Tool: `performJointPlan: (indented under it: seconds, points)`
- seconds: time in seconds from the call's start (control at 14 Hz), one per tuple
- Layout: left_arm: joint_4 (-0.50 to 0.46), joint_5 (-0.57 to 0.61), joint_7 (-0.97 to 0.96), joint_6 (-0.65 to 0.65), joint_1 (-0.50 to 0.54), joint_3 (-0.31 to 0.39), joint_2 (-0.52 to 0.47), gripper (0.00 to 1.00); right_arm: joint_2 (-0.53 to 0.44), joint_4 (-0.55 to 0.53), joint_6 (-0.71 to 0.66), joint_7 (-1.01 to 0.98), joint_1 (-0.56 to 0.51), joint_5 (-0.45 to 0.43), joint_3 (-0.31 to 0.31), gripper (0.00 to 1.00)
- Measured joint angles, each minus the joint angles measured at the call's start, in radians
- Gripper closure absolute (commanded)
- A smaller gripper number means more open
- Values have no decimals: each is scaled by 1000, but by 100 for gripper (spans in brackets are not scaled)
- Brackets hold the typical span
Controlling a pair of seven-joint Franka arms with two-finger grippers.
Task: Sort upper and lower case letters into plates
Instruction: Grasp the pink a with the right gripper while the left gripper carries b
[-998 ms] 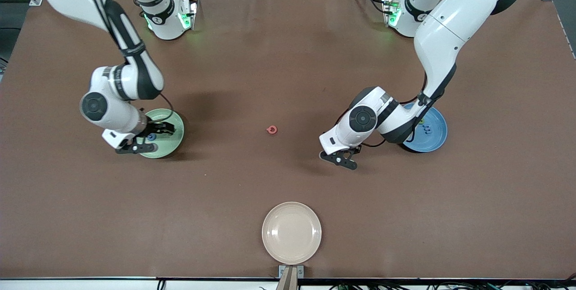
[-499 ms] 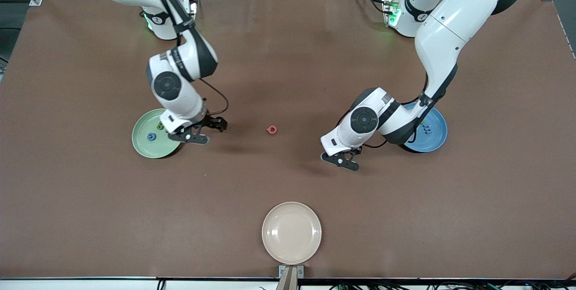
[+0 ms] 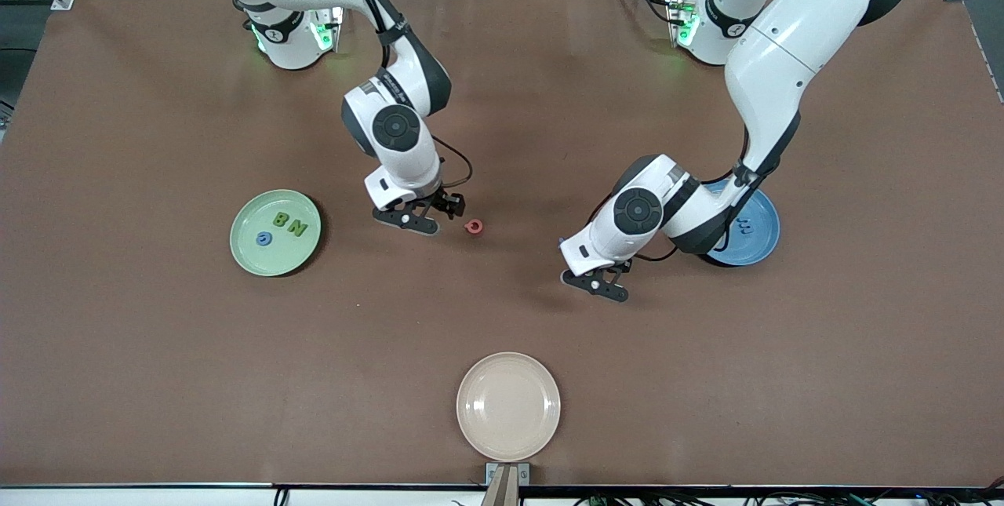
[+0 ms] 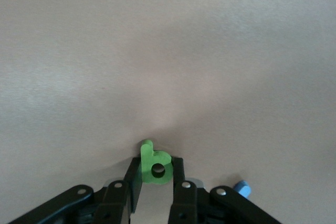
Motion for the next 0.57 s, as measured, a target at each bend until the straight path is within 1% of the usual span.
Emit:
performJointPlan:
  seconds: [0.14, 0.29, 0.43, 0.5, 0.57]
  points:
    - [12, 1, 0, -88, 13, -1, -29, 83, 34, 15, 38, 66, 16, 0, 0, 18]
    - [9, 1, 0, -186, 30, -3, -86, 83, 65, 25, 74, 130, 31, 0, 0, 18]
    - [-34, 1, 0, -240, 63, -11, -160, 83, 96, 59, 82, 210, 43, 0, 0, 18]
    - [-76, 1, 1, -249, 107, -38, -196, 82, 114, 84, 82, 251, 49, 0, 0, 17]
    - [-126, 1, 5, -254, 181, -90, -228, 82, 131, 109, 81, 286, 56, 0, 0, 15]
